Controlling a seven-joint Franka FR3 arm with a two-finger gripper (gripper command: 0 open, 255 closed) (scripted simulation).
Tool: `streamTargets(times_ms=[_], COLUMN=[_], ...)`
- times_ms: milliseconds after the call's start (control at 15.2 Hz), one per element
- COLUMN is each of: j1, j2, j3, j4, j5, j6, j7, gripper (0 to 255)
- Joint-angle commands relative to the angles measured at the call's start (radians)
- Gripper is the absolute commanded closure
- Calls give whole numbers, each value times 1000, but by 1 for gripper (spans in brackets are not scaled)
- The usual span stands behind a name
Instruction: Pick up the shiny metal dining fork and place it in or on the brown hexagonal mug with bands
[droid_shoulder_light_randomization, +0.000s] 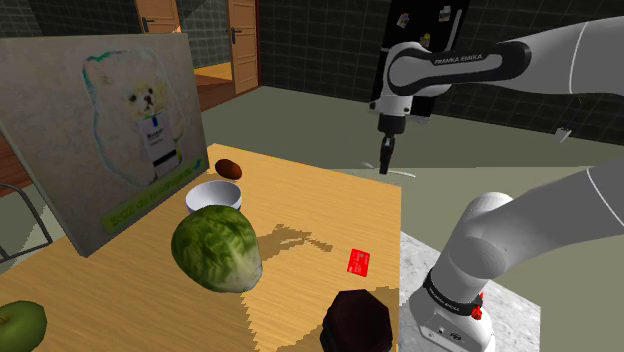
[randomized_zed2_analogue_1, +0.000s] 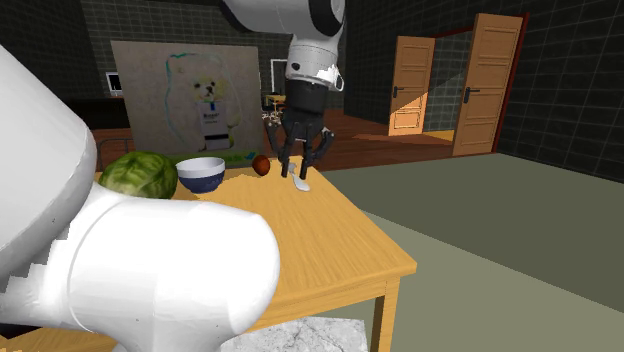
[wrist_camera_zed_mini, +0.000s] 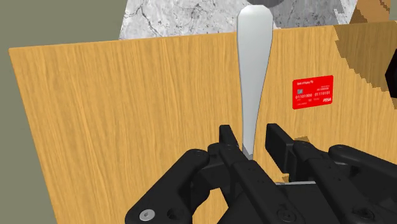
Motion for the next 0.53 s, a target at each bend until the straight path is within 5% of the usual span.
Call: streamTargets(times_ms=[0, 462], j1=[1, 21], j2=[-6, -121], j3=[5, 89], j4=[24, -38], j5=[3, 53], j6=[-29, -80], j7=[4, 95], gripper=[255, 255])
